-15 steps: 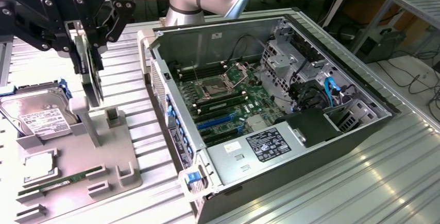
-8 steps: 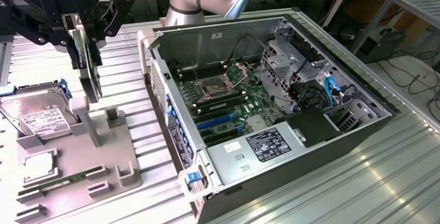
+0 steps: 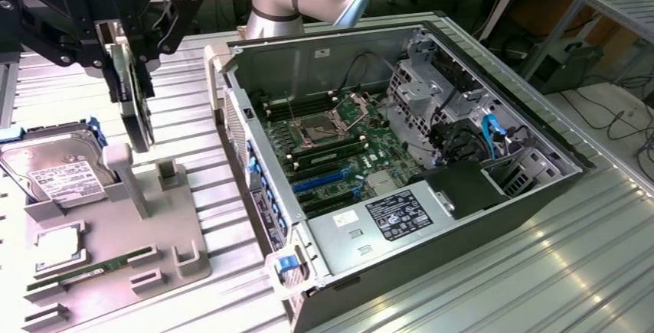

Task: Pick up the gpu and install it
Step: 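Pick up the gpu and move the gpu toward the slot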

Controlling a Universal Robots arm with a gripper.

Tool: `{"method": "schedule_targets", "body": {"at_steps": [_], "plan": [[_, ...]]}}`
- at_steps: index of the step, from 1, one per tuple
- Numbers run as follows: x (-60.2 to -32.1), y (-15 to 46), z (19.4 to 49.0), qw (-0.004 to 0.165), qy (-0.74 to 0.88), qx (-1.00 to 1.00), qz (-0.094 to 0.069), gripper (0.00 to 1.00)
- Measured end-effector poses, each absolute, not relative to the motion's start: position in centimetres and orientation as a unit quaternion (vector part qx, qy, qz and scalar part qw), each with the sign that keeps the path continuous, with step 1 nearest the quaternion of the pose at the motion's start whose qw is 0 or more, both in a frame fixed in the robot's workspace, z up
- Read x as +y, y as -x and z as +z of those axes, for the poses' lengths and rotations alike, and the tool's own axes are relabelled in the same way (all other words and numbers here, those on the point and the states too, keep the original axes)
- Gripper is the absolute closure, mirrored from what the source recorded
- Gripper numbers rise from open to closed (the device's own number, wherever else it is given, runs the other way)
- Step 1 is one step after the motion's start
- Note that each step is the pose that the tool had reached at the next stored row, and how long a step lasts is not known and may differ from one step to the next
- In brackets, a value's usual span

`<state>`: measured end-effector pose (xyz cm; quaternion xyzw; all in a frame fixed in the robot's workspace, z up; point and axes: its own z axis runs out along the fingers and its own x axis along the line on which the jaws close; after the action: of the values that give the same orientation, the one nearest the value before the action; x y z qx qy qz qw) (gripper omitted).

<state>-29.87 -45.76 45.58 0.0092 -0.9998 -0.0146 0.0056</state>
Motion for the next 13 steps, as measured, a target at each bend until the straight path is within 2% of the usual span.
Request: {"method": "schedule_targets", "body": {"at_steps": [13], "plan": [[-45.76,29.17,45.58,0.006,-0.009,-1.000,-0.015,0.73]]}}
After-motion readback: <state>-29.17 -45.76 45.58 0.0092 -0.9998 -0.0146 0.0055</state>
